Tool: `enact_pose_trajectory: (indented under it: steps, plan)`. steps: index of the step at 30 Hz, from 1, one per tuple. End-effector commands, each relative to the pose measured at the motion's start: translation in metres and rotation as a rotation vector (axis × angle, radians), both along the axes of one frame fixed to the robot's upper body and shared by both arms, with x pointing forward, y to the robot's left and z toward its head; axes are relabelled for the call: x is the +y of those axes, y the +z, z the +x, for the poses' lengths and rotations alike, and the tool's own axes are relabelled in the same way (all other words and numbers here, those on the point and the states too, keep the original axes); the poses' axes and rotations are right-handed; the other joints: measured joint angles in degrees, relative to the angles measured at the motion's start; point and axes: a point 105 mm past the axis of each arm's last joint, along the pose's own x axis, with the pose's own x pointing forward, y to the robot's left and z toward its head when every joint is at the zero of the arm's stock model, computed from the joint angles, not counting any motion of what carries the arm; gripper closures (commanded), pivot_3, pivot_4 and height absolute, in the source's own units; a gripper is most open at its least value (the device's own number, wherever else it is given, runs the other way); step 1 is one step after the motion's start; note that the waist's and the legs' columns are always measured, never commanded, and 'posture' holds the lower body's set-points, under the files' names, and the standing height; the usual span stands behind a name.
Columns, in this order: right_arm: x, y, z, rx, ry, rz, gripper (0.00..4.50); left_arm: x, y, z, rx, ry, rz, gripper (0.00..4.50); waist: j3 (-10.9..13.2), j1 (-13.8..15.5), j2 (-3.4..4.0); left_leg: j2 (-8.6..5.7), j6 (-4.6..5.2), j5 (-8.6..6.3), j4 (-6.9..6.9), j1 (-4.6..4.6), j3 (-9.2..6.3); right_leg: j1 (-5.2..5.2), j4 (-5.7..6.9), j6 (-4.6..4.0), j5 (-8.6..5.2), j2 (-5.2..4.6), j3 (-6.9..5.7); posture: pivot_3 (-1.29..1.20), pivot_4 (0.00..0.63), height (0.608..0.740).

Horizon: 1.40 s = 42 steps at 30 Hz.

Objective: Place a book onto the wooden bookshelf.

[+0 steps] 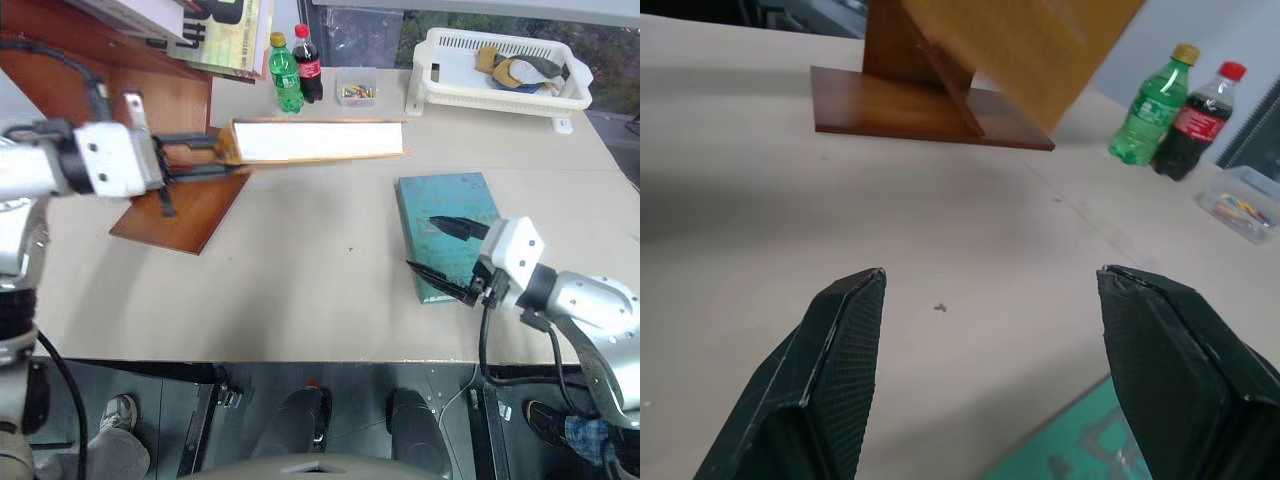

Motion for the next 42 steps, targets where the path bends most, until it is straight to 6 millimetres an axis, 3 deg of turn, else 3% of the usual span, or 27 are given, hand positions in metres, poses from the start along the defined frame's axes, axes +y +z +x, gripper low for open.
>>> enact_pose_trajectory:
  steps: [1, 4, 14, 25, 29, 35, 41, 42]
  plan:
    - [0.004, 0.008, 0.004, -0.048, 0.052, 0.001, 1.04, 0.008, 0.034, -0.016, -0.132, 0.026, 0.096, 4.12, 0.01, -0.19, -0.02, 0.00, 0.00, 0.00, 0.02, -0.13, -0.01, -0.12, 0.01, 0.01, 0.01, 0.01, -0.02, 0.00, 0.150, 0.740]
    - [0.005, 0.009, 0.007, -0.059, 0.069, 0.002, 1.04, 0.022, 0.039, -0.019, -0.096, 0.105, 0.156, 4.12, 0.03, -0.38, 0.00, -0.03, 0.01, 0.01, 0.18, -0.57, 0.00, -0.65, 0.32, 0.02, 0.01, 0.00, 0.00, 0.00, 0.150, 0.740]
    - [0.015, 0.015, 0.020, -0.083, 0.127, 0.024, 1.04, 0.061, 0.057, -0.036, -0.021, 0.317, 0.272, 4.12, 0.18, -1.17, 0.00, -0.01, 0.01, 0.01, 0.27, -0.52, -0.04, -0.69, 0.60, 0.01, -0.01, 0.14, -0.03, 0.00, 0.150, 0.740]
    - [0.030, 0.029, 0.021, -0.132, 0.180, 0.066, 1.04, 0.156, 0.043, -0.041, 0.083, 0.624, 0.430, 4.12, 0.26, -1.93, 0.09, 0.00, 0.01, 0.01, 0.27, -0.52, 0.05, -0.76, 0.66, -0.02, -0.02, 0.21, 0.00, 0.00, 0.150, 0.740]
    - [0.039, 0.040, 0.017, -0.157, 0.204, 0.080, 1.04, 0.194, 0.020, -0.032, 0.111, 0.725, 0.473, 4.12, 0.26, -1.93, 0.10, 0.00, 0.01, 0.01, 0.26, -0.51, 0.05, -0.77, 0.68, -0.02, -0.02, 0.21, 0.00, 0.00, 0.150, 0.740]
    - [0.049, 0.056, 0.006, -0.189, 0.238, 0.116, 1.04, 0.214, 0.003, -0.021, 0.126, 0.777, 0.432, 4.12, 0.25, -2.65, 0.14, 0.09, 0.01, 0.01, 0.27, -0.20, 0.12, -0.76, 1.24, -0.11, -0.08, 0.33, 0.07, 0.00, 0.150, 0.740]
    - [0.054, 0.058, 0.000, -0.189, 0.258, 0.129, 1.04, 0.216, -0.001, -0.015, 0.131, 0.767, 0.368, 4.12, 0.24, -3.65, 0.15, 0.39, 0.01, 0.01, 0.26, 0.44, 0.38, -0.58, 1.79, -0.15, -0.37, 0.67, 0.36, 0.00, 0.150, 0.740]
    - [0.054, 0.057, 0.000, -0.187, 0.259, 0.129, 1.04, 0.216, 0.000, -0.016, 0.129, 0.765, 0.363, 3.67, 0.24, -3.65, 0.15, 0.48, 0.01, 0.01, 0.26, 0.46, 0.38, -0.58, 1.82, -0.20, -0.40, 0.78, 0.36, 0.00, 0.150, 0.740]
